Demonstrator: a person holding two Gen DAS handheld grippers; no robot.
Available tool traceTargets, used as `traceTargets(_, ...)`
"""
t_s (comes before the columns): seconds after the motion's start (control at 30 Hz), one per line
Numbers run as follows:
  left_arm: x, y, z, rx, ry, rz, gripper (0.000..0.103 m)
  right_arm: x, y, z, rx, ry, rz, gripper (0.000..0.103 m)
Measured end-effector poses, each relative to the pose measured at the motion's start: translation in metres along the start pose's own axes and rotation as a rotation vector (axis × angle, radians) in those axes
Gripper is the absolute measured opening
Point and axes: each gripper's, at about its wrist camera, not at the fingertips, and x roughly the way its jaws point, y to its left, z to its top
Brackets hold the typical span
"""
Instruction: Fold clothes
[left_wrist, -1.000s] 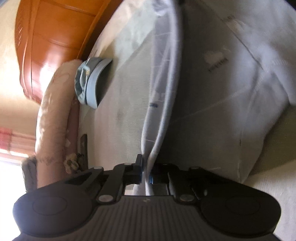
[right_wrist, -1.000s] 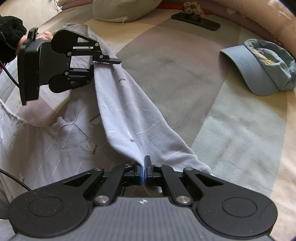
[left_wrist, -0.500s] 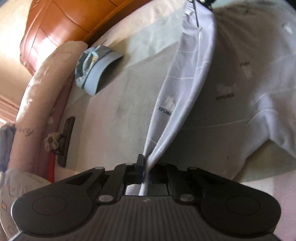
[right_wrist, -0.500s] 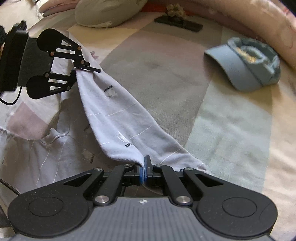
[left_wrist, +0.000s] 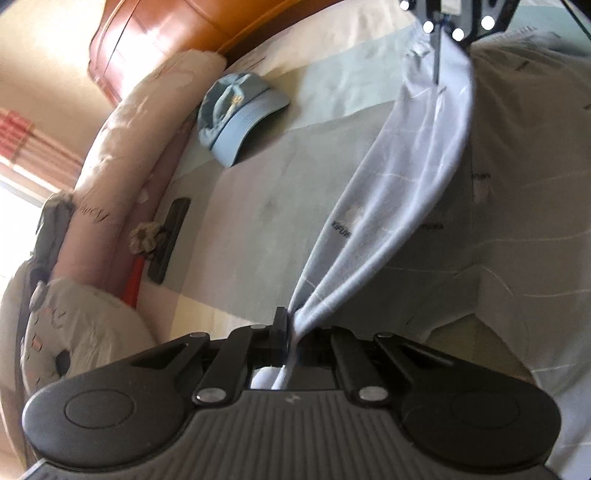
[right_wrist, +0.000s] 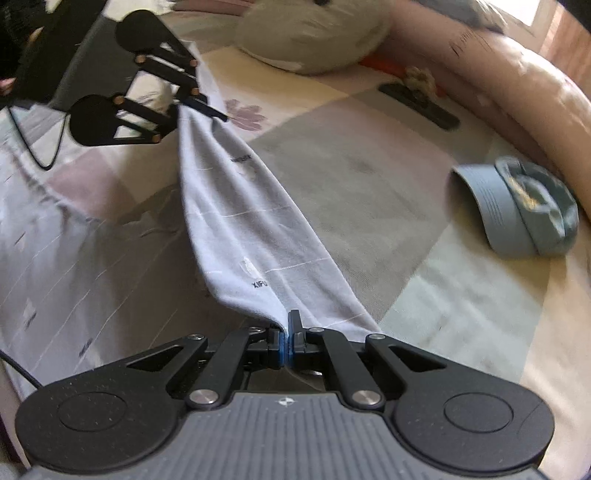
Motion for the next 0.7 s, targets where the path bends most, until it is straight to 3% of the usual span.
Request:
traceTargets(0.27, -0.010, -0.014, -0.008, -0.077, 0.008, -0.002, 0.002, -0.015, -0.007, -0.008, -0.042, -0.016, 0.040, 0.002)
traceTargets(0.7, -0.005, -0.009, -0.035, -0.075, -0.112, -0.112, 0.002, 0.021, 0.030, -0.016, -0.115, 0.036, -0.138, 0.002)
